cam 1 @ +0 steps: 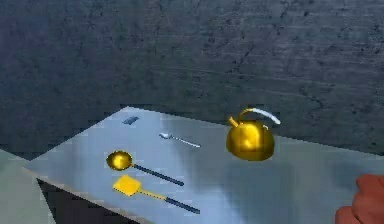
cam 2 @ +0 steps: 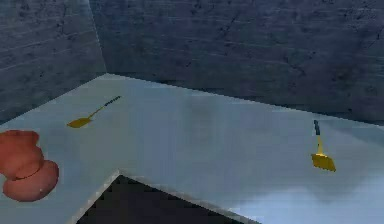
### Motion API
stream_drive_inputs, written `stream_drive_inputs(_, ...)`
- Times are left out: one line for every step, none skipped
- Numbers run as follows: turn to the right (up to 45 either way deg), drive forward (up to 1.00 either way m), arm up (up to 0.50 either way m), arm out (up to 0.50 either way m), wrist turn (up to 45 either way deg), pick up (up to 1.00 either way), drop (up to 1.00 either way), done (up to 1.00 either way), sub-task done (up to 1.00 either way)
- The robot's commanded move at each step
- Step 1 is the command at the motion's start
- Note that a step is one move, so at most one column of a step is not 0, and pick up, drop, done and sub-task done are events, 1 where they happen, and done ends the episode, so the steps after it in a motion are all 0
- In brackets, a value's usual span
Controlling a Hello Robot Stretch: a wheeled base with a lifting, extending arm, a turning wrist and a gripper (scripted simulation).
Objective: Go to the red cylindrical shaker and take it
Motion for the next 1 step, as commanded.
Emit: stream_drive_inputs(-36.0, 0.00, 0.00, 0.00, 0.0, 0.00, 0.00, 0.00, 0.00)
